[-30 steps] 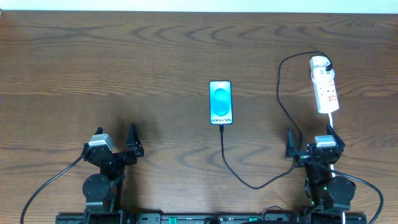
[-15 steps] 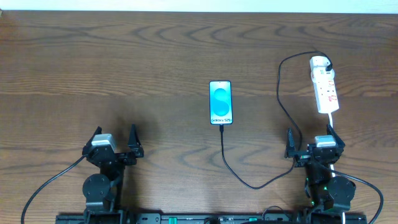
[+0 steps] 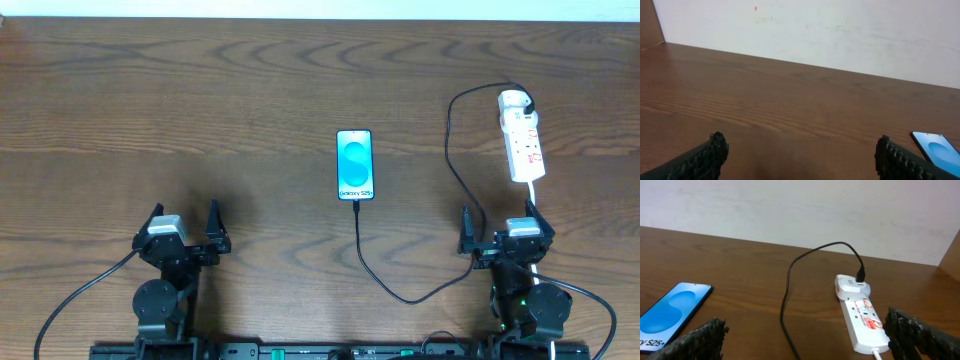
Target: Plug charger to phone and switch on socket
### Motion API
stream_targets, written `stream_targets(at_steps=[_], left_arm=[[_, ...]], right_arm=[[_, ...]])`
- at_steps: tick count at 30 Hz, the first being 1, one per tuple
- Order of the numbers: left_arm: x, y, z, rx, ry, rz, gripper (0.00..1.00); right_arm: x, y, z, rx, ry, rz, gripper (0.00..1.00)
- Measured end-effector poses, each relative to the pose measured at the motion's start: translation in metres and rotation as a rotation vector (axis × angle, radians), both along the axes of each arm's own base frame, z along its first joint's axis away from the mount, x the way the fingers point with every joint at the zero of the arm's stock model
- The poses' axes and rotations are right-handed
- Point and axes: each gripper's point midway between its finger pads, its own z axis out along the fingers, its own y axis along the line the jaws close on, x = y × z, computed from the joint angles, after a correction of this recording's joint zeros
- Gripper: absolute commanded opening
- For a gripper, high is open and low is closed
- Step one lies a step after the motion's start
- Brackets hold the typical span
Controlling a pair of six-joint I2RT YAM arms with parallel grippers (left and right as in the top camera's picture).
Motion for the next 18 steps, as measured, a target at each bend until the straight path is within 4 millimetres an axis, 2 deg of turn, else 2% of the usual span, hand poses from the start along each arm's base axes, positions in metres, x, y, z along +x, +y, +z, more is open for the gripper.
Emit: stream_targets(at_steps=[18], left_arm=[[0.0000,0.0000,0.0000,0.000,0.000,0.000,0.96]], right_arm=[[0.0001,0.0020,-0.0001,-0.018,-0.001,0.006,0.99]])
